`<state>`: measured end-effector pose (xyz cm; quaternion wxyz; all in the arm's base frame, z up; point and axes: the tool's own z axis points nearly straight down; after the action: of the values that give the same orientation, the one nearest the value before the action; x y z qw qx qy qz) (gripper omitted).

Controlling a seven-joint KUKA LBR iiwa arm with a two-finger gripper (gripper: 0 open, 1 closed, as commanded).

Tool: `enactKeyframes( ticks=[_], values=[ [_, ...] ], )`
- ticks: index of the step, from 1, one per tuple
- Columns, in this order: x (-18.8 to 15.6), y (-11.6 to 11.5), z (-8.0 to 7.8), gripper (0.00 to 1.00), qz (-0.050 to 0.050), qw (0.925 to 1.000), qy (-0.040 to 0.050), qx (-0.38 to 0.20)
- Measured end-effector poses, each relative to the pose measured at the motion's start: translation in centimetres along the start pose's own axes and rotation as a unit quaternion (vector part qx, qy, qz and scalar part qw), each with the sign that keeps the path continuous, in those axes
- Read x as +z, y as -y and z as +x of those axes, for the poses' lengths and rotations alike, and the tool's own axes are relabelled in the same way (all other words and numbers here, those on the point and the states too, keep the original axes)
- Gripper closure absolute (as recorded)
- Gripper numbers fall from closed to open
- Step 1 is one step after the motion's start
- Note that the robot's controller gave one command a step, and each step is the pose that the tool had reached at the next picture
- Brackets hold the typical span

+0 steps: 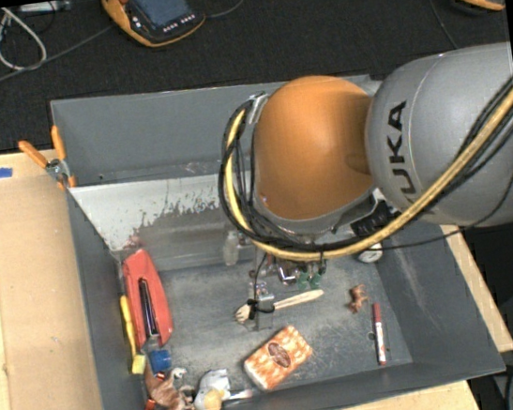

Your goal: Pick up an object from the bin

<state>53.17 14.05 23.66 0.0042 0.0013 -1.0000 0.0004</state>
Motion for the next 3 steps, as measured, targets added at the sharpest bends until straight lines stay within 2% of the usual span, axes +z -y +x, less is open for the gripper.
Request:
enactKeyframes(
  ticks=[1, 2, 3],
  values=[
    [-0.3, 0.1, -0.2, 0.00, -0.001, 1.0000, 0.0035, 0.002],
    [7.0, 3.7, 1.4, 0.00, -0.001, 0.9993, 0.0051, -0.037],
    [14.6, 7.8, 2.6, 0.00, 0.000, 0.9745, 0.0069, -0.224]
  ],
)
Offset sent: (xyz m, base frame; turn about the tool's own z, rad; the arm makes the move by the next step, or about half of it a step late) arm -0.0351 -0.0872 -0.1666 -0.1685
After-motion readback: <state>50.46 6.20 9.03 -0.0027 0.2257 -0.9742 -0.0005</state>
